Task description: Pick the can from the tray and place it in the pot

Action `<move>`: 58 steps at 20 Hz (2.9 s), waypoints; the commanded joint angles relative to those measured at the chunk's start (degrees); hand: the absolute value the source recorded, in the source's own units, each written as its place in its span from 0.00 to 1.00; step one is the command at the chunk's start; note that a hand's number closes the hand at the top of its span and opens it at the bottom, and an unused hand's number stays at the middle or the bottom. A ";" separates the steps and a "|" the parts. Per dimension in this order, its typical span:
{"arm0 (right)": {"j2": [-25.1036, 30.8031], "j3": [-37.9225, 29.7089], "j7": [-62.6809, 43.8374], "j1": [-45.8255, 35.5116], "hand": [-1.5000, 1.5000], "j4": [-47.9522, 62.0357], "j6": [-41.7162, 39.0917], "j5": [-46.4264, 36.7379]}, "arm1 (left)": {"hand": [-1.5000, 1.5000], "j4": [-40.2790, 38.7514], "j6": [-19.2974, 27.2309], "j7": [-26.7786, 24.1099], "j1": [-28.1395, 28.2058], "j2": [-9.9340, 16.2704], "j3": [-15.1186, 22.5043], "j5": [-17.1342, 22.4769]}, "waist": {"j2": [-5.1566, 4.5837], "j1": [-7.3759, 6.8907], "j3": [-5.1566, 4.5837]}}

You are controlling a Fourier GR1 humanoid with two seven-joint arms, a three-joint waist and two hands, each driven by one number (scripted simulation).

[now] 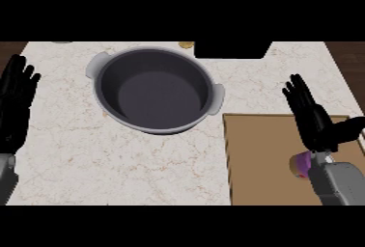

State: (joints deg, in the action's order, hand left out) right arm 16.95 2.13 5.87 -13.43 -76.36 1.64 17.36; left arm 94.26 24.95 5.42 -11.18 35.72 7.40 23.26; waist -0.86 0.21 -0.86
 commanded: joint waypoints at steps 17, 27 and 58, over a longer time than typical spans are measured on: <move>18.05 -6.65 9.22 28.75 0.00 -31.09 7.87 -20.51 | 0.50 1.11 -3.11 7.07 3.23 -8.92 7.65 1.04 | 1.41 2.67 0.75; 36.13 -20.07 -16.20 41.69 0.00 -50.87 -6.34 -18.44 | 0.50 0.13 -1.52 7.28 1.78 -11.32 8.34 -1.24 | 1.20 2.50 0.62; 22.37 -5.07 -49.65 26.15 0.00 -48.93 -22.57 -32.47 | 0.50 3.14 -7.67 11.08 3.52 -18.70 4.67 -9.72 | 0.95 0.02 0.86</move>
State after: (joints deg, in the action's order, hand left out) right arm 43.24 -2.62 -43.67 11.48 -123.01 -20.21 -11.65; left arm 95.48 17.50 15.52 -8.77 17.95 12.42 15.52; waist 0.01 0.05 0.01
